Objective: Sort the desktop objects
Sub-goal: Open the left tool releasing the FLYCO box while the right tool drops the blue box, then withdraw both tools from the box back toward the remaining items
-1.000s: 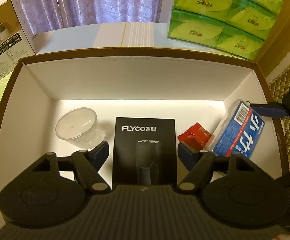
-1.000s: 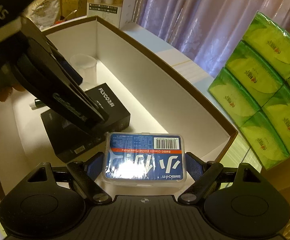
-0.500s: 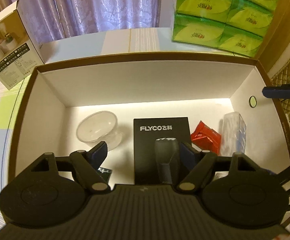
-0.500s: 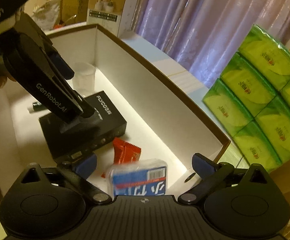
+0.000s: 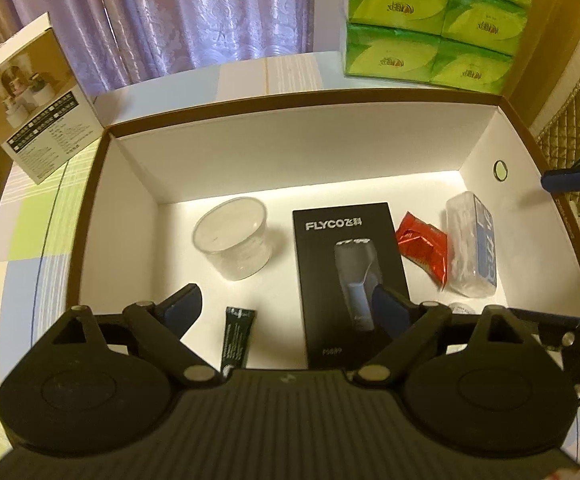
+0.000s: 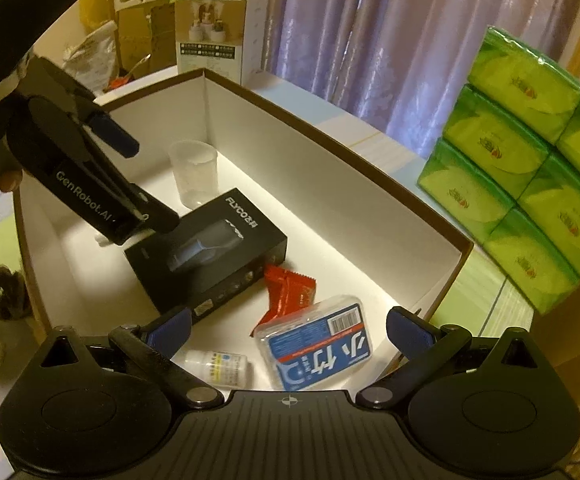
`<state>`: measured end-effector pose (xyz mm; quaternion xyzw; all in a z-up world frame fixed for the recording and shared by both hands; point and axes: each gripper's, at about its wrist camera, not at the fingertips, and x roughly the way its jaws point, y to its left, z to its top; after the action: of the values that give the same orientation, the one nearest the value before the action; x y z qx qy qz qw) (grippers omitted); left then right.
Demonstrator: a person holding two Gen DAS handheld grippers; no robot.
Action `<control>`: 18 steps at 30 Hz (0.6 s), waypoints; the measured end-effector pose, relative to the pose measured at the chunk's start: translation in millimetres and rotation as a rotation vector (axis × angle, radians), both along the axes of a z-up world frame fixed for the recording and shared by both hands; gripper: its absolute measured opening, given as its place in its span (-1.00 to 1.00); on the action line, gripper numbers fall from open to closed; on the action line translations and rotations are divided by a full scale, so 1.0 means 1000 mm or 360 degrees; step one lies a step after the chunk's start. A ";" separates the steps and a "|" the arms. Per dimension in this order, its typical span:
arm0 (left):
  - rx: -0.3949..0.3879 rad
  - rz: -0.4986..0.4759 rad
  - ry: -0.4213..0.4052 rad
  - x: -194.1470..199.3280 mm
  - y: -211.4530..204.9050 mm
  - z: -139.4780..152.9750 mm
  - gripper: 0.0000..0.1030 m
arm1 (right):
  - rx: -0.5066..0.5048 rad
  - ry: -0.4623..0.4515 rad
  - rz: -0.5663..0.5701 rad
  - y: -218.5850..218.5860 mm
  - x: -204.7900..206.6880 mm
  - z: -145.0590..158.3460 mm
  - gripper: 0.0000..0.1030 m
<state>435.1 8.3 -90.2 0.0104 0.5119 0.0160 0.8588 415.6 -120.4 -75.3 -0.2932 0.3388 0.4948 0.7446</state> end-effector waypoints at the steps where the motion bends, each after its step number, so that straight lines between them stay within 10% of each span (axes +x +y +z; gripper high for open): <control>1: -0.0005 0.0001 -0.0006 -0.003 0.001 0.002 0.76 | 0.0009 0.0008 -0.0008 -0.001 -0.001 0.001 0.96; 18: 0.0056 0.0008 -0.0123 -0.059 0.004 0.036 0.81 | 0.0145 0.0100 -0.0238 -0.022 -0.041 0.025 0.96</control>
<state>375.8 12.1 -54.4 0.0237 0.4780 0.0275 0.8776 374.7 -141.9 -50.7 -0.2173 0.3601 0.4615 0.7811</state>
